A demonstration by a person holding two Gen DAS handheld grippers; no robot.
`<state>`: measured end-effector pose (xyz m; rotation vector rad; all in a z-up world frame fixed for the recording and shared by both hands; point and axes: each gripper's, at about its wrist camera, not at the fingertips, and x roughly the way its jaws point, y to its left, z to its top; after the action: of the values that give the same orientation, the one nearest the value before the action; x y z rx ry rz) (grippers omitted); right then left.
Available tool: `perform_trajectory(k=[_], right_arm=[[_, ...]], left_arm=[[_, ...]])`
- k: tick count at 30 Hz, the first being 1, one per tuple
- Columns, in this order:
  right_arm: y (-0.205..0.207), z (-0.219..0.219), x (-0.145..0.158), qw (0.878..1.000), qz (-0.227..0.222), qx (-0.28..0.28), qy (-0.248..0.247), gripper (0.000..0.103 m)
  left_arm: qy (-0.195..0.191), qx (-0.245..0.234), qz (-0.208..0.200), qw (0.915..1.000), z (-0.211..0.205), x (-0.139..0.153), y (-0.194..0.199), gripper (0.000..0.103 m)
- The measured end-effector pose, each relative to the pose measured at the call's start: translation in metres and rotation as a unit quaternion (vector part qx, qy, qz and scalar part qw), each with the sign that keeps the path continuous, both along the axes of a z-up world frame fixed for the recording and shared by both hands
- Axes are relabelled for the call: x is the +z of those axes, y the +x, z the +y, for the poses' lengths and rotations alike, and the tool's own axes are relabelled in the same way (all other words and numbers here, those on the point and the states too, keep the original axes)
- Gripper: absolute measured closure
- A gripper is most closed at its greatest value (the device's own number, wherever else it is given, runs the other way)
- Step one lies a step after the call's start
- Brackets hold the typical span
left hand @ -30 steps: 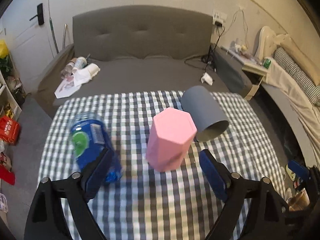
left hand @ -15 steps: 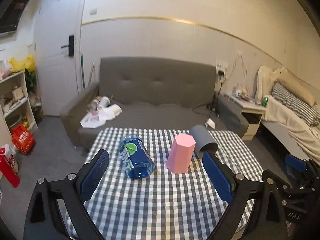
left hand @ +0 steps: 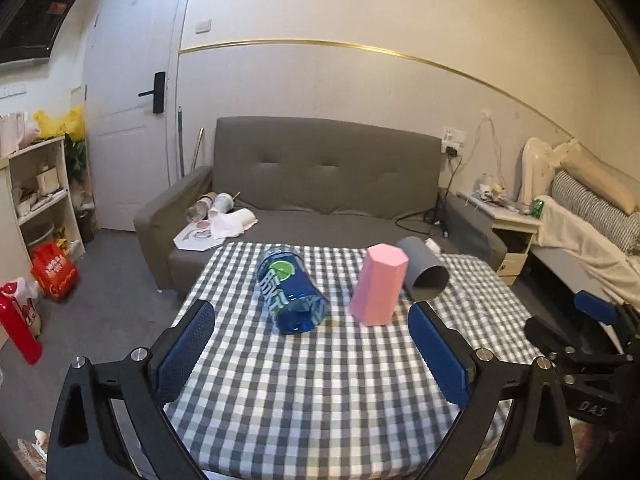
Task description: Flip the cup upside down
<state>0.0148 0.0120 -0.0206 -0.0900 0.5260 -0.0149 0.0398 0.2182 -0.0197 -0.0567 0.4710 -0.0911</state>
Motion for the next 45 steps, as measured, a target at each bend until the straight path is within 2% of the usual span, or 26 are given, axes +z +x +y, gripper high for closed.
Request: perform_trajectory(k=[3, 10, 23, 45], right_arm=[[0.005, -0.005, -0.005, 1.0, 0.011, -0.006, 0.014, 0.001], [0.011, -0.013, -0.008, 1.0, 0.017, -0.013, 0.017, 0.0], [0.008, -0.013, -0.008, 0.999, 0.015, -0.009, 0.026, 0.0], [0.005, -0.013, -0.004, 1.0, 0.015, -0.012, 0.024, 0.0]], left_arm=[[-0.002, 0.001, 0.012, 0.9999, 0.003, -0.007, 0.002, 0.0], [-0.019, 0.012, 0.025, 0.9994, 0.009, -0.01, 0.008, 0.0], [0.003, 0.012, 0.029, 0.9995, 0.003, -0.011, 0.01, 0.0], [0.006, 0.009, 0.029, 0.9995, 0.004, -0.009, 0.01, 0.0]])
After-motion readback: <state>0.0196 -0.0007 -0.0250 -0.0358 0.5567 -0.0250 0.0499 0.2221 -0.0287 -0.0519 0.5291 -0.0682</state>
